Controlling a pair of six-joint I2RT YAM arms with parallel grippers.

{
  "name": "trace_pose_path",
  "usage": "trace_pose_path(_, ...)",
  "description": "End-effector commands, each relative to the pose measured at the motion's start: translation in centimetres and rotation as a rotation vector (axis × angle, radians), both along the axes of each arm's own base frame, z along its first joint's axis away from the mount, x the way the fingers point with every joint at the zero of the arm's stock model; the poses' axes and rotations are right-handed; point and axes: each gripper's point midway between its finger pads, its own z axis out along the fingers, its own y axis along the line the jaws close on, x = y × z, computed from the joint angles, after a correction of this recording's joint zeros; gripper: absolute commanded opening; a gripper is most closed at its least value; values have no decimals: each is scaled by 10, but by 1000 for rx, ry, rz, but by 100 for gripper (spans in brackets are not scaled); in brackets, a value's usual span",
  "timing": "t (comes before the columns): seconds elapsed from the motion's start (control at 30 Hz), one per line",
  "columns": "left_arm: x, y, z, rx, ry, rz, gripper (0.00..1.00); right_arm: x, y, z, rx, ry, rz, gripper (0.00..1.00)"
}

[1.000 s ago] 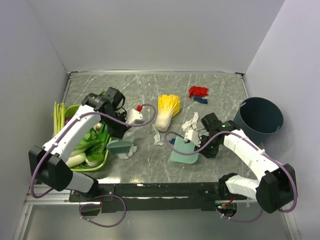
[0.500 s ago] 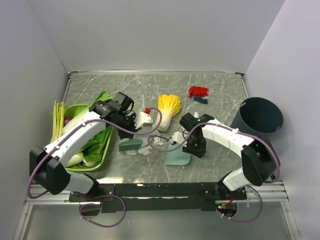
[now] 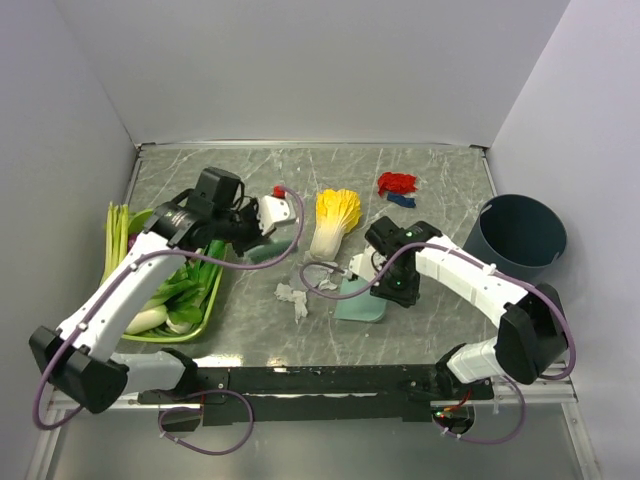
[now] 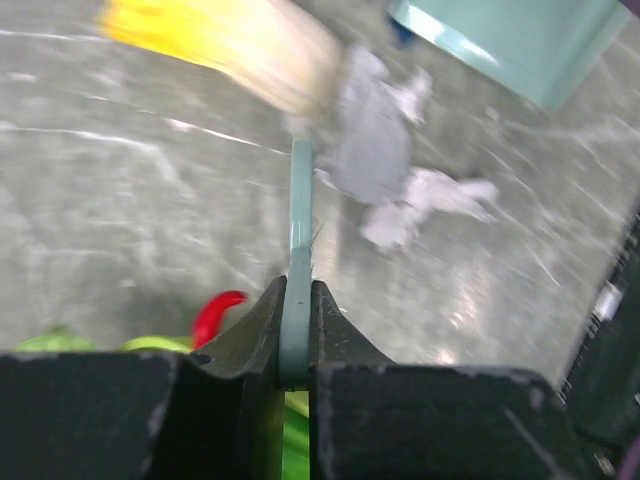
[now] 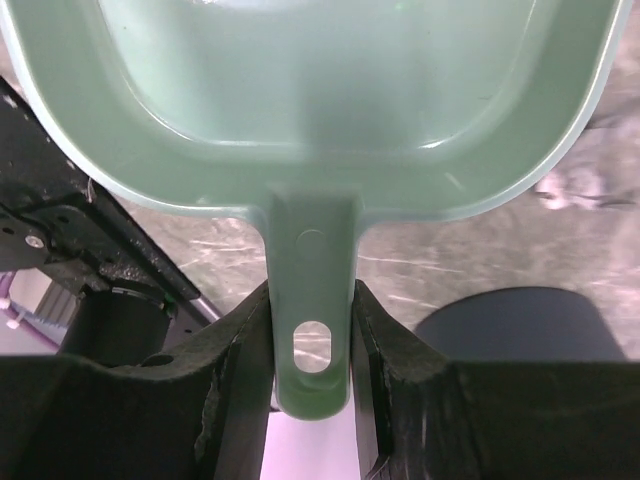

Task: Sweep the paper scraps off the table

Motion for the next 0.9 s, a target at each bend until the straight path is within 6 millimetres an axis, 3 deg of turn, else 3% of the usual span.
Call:
trace_pose_path(0.0, 38, 3, 29, -80, -106, 230, 1, 6, 14, 12, 2, 14, -3, 0)
trace_pose_path(0.13, 53, 6, 18, -54, -20, 379, 1, -3, 21, 6, -68, 82, -24, 0)
trace_pose_path(0.27, 53, 3, -8, -44, 144, 508, 1, -10, 18, 11, -119, 102, -45, 0)
trace_pose_path(0.47, 53, 6, -28, -51, 192, 602, 1, -19, 10, 10, -152, 143, -47, 0)
trace_pose_path(0.6, 42, -2, -51, -59, 300, 616, 1, -12, 15, 2, -165, 145, -52, 0)
trace_pose_path(0.73, 32, -17, -71, -97, 419, 615, 1, 4, 34, -2, -140, 131, -61, 0)
trace_pose_path(0.87, 19, -43, -73, -172, 557, 530, 1, 13, 52, -8, -139, 127, -41, 0)
